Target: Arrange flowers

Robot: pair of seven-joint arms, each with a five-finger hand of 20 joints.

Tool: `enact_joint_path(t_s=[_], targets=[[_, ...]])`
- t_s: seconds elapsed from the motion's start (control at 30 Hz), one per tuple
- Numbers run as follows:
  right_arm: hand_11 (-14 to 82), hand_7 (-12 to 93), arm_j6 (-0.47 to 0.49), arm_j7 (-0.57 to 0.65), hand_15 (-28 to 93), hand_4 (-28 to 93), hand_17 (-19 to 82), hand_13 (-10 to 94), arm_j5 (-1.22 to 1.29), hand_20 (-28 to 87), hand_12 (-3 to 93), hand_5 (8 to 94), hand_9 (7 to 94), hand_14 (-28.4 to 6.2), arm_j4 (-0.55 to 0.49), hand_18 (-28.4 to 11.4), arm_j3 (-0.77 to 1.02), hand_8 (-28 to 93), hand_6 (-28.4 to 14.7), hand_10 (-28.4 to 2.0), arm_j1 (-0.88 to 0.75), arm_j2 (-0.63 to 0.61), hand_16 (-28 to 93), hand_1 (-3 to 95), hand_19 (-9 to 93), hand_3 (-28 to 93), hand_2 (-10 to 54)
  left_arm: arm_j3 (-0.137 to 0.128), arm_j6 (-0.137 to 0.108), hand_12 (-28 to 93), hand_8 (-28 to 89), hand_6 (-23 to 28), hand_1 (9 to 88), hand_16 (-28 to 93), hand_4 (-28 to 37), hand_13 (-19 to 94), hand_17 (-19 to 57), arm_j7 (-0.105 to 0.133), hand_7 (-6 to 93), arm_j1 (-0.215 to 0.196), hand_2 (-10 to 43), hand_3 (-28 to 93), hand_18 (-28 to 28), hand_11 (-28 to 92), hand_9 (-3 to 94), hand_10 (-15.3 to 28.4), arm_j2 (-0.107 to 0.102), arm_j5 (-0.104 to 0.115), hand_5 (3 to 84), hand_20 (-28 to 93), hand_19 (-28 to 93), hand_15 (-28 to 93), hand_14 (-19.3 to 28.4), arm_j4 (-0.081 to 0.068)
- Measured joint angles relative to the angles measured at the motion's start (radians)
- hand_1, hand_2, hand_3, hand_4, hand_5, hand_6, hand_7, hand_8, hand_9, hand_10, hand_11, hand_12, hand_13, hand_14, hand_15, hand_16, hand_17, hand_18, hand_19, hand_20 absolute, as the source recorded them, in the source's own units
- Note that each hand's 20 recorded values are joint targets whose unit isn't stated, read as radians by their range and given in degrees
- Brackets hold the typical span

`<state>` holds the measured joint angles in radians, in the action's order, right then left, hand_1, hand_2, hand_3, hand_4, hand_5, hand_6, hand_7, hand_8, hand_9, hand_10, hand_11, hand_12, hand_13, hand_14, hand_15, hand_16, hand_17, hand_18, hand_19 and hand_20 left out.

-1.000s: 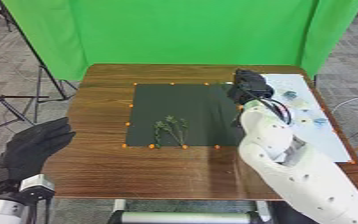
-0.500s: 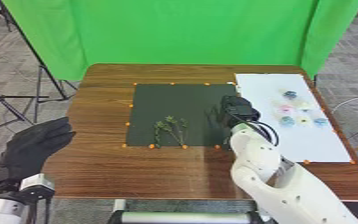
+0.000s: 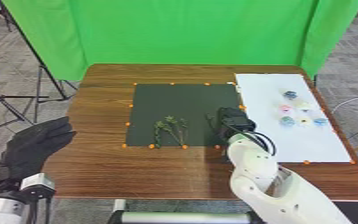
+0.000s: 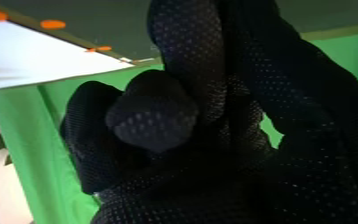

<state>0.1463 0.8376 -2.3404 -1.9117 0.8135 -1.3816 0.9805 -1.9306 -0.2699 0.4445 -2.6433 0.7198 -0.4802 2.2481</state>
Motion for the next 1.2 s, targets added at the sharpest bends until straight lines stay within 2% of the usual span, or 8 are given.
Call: enact_joint_path(t_s=[0.23,0.43,0.83,1.2], targets=[[36.5,23,0.014,0.001,64,-25,72,89,0.017,33,22.1,83.1,90.7,-6.1,-0.008,-9.7,0.017,14,-5.0,-12.4,-0.015,0.002,24,48.8,93,73,-9.4,0.002,0.001,10,-10,13.6,27.8,-14,-15.1,27,-9.6,-0.003,17.5,0.005,5.1,82,23.5,32,39.4,22.2,0.0,0.0,48.2,10,59,62,28.4,-0.001],[33.8,22,0.036,0.006,62,-23,74,91,0.019,33,21.2,82.4,93.0,-5.6,-0.027,-8.9,0.035,10,-4.9,-12.8,-0.031,0.002,24,41.4,93,74,-8.6,0.001,0.001,10,-10,13.6,27.8,-14,-15.1,27,-9.6,-0.006,17.7,0.002,5.1,82,23.5,33,39.4,22.1,0.001,-0.001,48.3,10,59,63,28.4,-0.001],[33.1,24,0.046,0.005,62,-22,75,91,0.064,32,21.9,83.4,93.6,-5.5,-0.06,-8.3,0.066,-8,-4.8,-13.1,-0.059,0.008,25,37.1,93,75,-5.9,0.0,0.001,10,-10,13.7,27.9,-14,-15.0,27,-9.6,-0.012,17.9,-0.002,5.2,82,23.5,33,39.3,22.2,0.007,-0.002,48.2,10,59,63,28.4,0.0],[33.2,24,0.044,0.005,62,-22,74,91,0.102,31,21.9,83.1,93.4,-6.0,-0.079,-8.2,0.089,-9,-5.2,-13.7,-0.071,0.016,25,35.5,93,74,-4.5,-0.001,0.0,10,-10,13.7,27.9,-14,-15.0,27,-9.6,-0.009,17.8,-0.009,5.3,82,23.6,33,39.3,22.2,0.008,-0.001,48.3,10,59,63,28.4,0.0]])
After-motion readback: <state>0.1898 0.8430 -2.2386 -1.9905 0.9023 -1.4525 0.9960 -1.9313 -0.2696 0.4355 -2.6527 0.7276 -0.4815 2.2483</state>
